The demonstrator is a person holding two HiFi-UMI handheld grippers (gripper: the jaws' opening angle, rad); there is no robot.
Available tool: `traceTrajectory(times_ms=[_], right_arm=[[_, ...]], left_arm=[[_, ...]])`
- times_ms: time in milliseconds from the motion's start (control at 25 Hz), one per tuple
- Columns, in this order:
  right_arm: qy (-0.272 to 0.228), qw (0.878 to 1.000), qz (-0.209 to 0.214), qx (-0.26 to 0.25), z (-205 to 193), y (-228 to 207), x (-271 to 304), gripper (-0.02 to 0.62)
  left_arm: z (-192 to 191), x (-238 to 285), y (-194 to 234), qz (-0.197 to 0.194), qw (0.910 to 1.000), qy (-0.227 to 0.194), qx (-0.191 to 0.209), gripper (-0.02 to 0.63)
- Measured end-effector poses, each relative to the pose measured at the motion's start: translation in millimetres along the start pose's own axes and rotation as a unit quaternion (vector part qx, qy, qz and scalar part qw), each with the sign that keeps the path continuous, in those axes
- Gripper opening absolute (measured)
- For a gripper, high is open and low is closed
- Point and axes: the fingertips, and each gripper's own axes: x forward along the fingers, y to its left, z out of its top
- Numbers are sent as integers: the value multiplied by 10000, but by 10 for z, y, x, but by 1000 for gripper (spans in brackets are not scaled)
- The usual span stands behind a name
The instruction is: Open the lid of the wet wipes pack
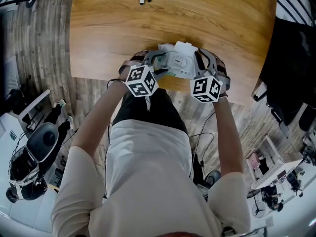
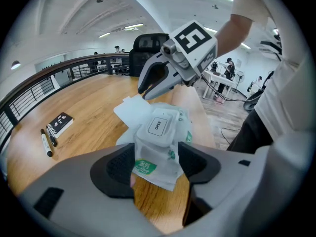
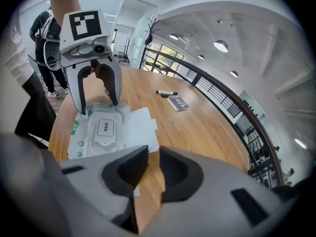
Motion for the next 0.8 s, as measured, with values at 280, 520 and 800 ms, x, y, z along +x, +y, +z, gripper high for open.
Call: traceTrajectory(times_ms=[280, 520, 800], right_arm=[[181, 9996, 107, 207, -36, 97, -271, 63], [165, 9994, -160, 274, 94, 72, -553, 63], [228, 9960, -529, 686, 450, 71, -982, 63]], left_arm=[[106, -313, -69, 207, 9998, 6, 32, 267], [196, -668, -73, 462, 9986, -236, -116, 267], [281, -1212, -27, 777, 9957, -437, -252, 255]])
